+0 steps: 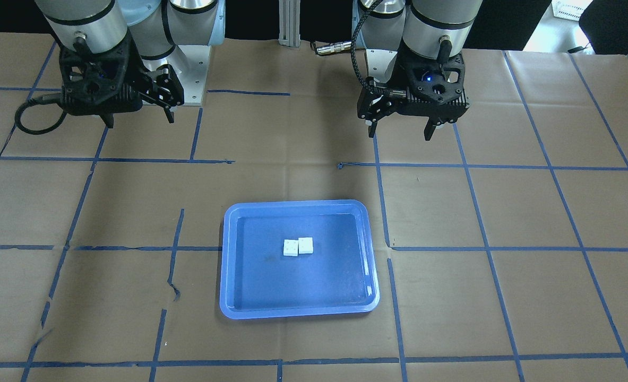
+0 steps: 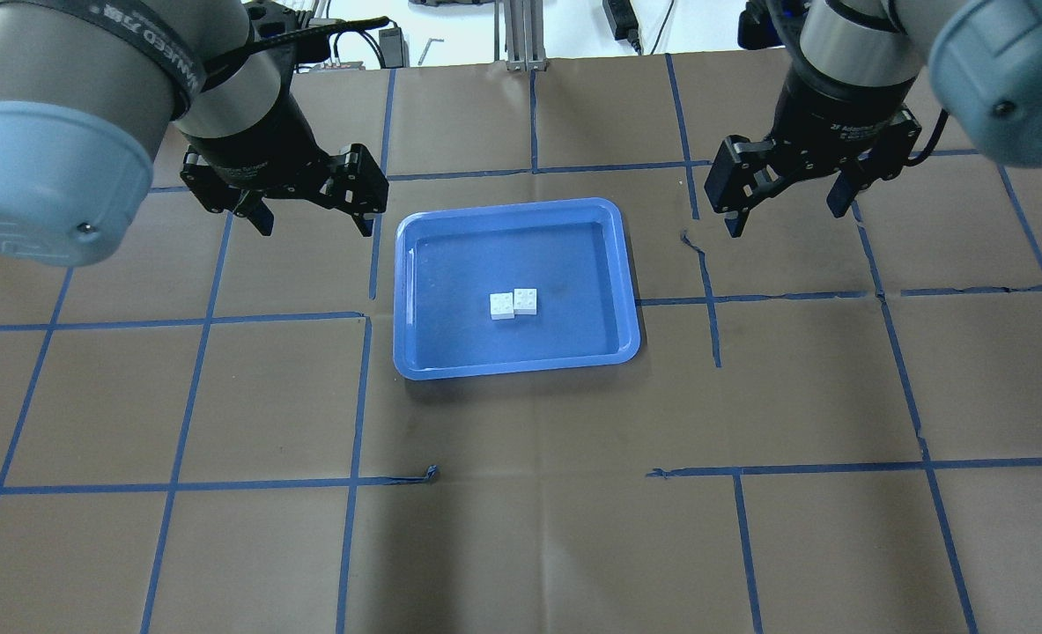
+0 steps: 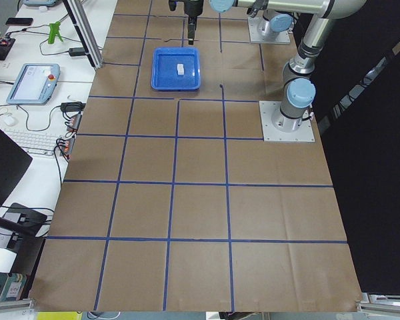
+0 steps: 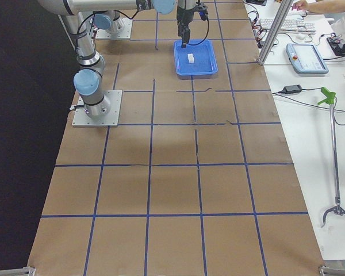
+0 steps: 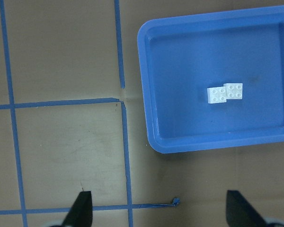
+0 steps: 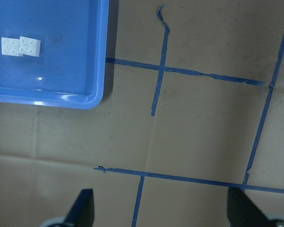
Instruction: Assemble white blocks and place on blue tray
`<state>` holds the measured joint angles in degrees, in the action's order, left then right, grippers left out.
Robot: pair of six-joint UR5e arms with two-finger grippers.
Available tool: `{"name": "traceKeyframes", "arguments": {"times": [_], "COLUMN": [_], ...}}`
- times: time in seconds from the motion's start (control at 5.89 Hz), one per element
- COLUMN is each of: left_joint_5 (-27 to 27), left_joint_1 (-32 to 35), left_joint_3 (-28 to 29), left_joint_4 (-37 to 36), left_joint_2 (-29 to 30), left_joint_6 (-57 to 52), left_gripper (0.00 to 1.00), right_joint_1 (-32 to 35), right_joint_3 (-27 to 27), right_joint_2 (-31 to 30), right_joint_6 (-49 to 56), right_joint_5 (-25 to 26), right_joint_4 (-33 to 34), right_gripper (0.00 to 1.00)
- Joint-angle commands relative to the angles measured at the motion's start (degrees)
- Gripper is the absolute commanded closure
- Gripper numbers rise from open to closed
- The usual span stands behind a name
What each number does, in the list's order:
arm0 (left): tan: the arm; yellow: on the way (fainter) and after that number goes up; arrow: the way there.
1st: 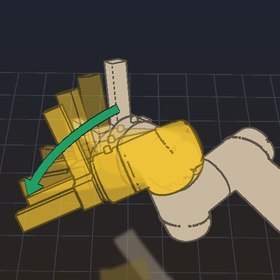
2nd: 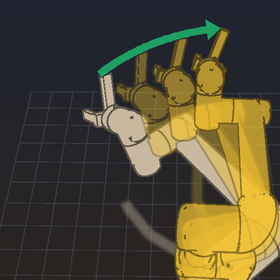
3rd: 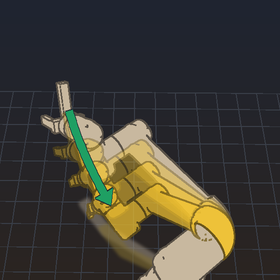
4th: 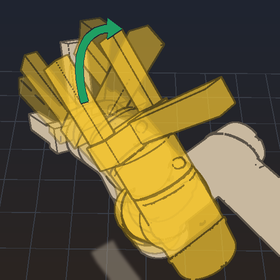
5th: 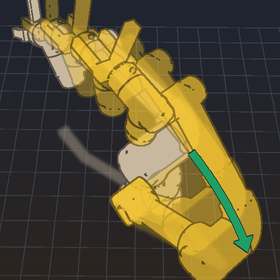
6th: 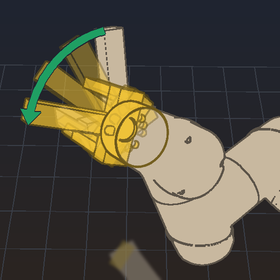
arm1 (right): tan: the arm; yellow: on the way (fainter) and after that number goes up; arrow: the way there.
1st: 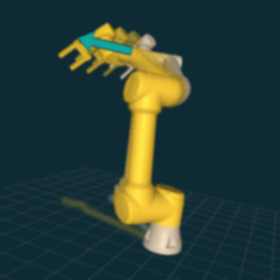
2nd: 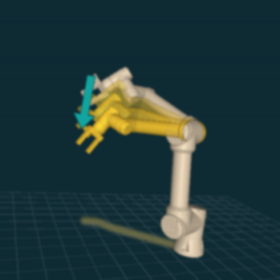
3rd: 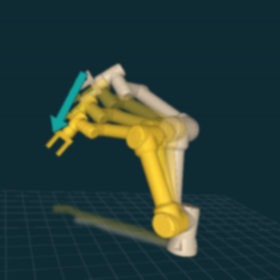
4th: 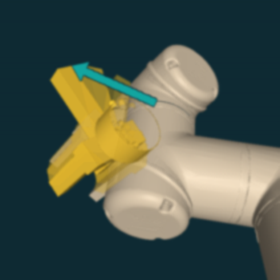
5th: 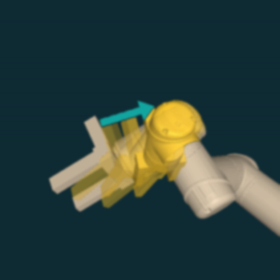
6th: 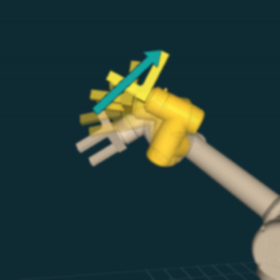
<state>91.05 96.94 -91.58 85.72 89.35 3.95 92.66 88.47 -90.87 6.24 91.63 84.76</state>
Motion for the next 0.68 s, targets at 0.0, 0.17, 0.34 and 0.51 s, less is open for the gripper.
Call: {"name": "traceKeyframes", "arguments": {"times": [0.0, 0.17, 0.34, 0.51], "left_joint_5": [0.0, 0.09, 0.09, 0.09], "left_joint_1": [0.0, 0.0, -0.09, -0.09], "left_joint_3": [0.0, 0.0, 0.0, 0.0], "left_joint_4": [0.15, 0.15, 0.15, 0.23], "left_joint_2": [-0.14, -0.23, -0.23, -0.23], "left_joint_6": [0.0, 0.0, 0.0, 0.0], "left_gripper": [0.01, 0.01, 0.01, 0.01], "right_joint_1": [-0.46, -1.07, -2.47, -2.4], "right_joint_3": [0.29, 0.38, 0.47, 0.38], "right_joint_2": [-0.72, -0.63, -0.71, -0.72], "right_joint_6": [0.08, 0.26, 0.26, 0.35], "right_joint_5": [-0.22, -0.39, -0.4, -0.4], "right_joint_4": [0.23, 0.5, 0.15, 0.15], "right_gripper": [0.0, 0.01, 0.01, 0.0]}}
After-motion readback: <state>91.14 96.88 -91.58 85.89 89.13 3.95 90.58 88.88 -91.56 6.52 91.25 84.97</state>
